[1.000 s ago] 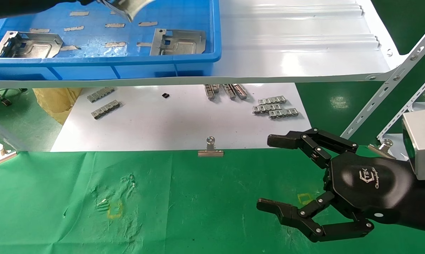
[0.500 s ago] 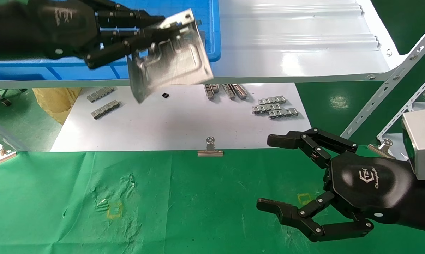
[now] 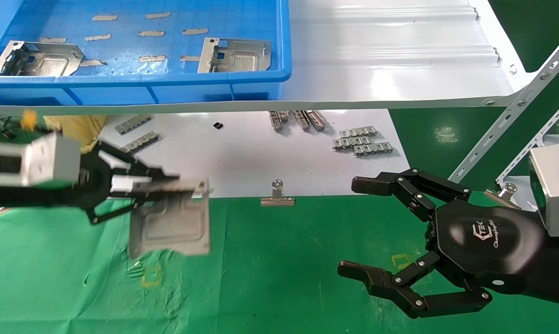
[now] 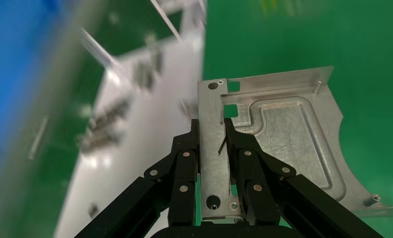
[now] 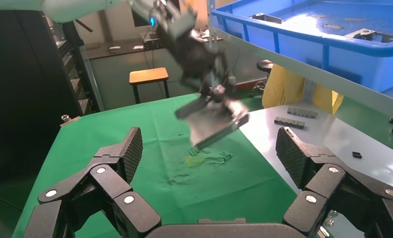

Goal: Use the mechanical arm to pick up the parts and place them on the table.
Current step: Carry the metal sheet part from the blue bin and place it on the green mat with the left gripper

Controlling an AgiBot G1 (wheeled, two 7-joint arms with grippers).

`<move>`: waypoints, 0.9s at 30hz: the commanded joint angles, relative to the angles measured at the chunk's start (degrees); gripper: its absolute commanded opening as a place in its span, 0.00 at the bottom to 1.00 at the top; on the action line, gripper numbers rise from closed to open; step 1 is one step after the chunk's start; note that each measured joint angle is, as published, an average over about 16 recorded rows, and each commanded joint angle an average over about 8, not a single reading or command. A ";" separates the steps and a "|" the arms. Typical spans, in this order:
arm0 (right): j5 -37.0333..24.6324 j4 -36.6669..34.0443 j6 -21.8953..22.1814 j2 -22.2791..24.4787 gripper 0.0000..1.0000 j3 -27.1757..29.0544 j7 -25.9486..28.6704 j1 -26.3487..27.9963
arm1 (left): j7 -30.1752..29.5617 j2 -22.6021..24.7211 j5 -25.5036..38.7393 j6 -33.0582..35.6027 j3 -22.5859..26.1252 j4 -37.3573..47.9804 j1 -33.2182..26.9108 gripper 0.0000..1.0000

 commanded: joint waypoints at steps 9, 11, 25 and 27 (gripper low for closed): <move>0.00 0.00 0.00 0.00 1.00 0.00 0.00 0.00 | 12.69 0.97 5.05 -0.74 5.07 9.91 2.73 0.00; 0.00 0.00 0.00 0.00 1.00 0.00 0.00 0.00 | 14.27 1.42 5.13 -0.64 5.41 11.44 3.36 0.04; 0.00 0.00 0.00 0.00 1.00 0.00 0.00 0.00 | 21.39 4.08 4.51 -0.93 6.33 19.01 5.04 1.00; 0.00 0.00 0.00 0.00 1.00 0.00 0.00 0.00 | 21.90 4.34 4.53 -0.88 6.44 19.90 4.86 1.00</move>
